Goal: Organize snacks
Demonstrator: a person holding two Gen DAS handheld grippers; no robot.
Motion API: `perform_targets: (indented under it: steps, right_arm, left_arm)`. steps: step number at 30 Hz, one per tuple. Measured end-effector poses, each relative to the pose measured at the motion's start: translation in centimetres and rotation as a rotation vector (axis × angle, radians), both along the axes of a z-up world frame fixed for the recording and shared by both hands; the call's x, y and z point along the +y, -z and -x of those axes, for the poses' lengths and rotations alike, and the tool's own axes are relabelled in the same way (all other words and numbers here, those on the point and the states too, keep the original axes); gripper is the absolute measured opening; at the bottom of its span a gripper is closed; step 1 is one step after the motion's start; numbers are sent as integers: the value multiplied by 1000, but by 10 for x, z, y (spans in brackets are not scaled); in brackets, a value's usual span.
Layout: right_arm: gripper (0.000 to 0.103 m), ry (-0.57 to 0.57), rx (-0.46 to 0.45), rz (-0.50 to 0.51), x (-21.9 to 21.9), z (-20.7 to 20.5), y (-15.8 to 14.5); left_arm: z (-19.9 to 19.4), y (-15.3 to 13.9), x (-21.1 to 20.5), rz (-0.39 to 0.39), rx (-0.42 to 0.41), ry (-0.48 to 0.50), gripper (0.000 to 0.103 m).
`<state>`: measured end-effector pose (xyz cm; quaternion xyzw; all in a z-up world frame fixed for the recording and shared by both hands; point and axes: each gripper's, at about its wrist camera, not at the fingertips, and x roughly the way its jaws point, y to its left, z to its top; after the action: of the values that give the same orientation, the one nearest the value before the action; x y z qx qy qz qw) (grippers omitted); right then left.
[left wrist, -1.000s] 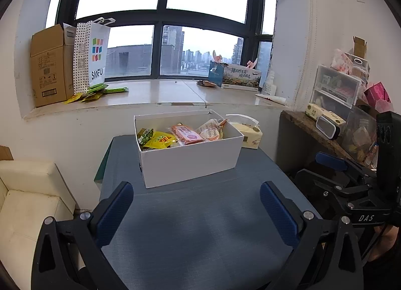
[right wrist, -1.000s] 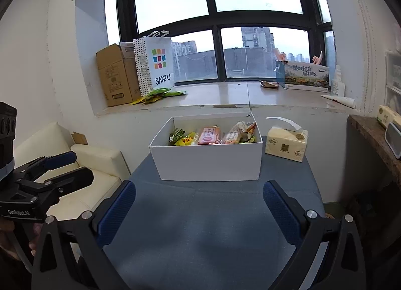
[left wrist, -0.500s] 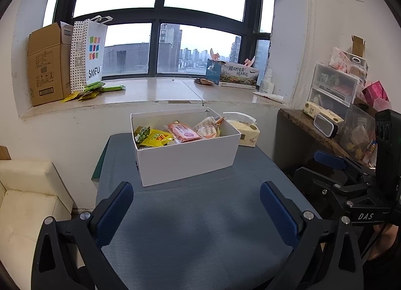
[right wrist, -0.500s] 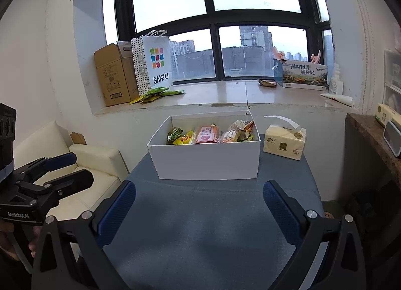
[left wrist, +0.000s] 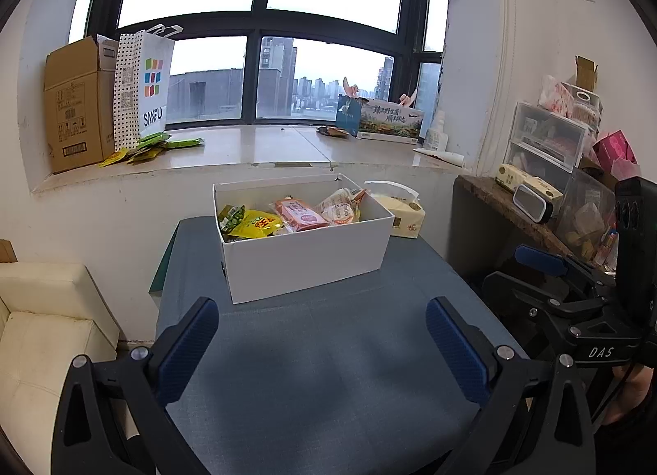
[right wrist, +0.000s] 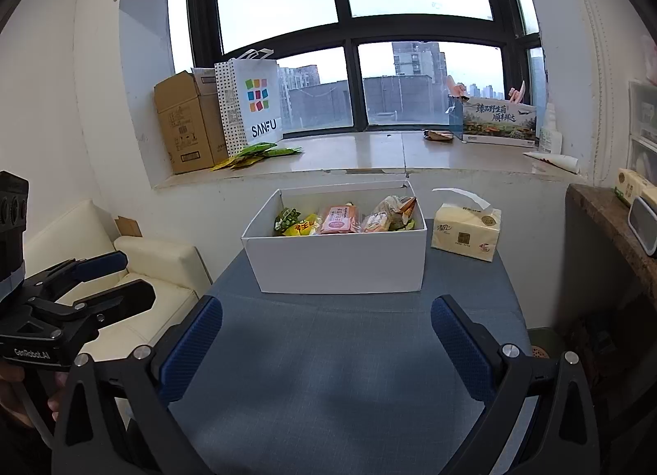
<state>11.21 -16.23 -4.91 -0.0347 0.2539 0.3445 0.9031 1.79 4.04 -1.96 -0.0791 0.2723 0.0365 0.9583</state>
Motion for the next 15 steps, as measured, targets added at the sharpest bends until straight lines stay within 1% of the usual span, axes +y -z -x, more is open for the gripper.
perform_targets:
  steps: [15]
  right_arm:
    - [103, -7, 6, 1, 2, 1, 2]
  left_arm:
    - [-1, 3, 1, 10, 8, 2, 103]
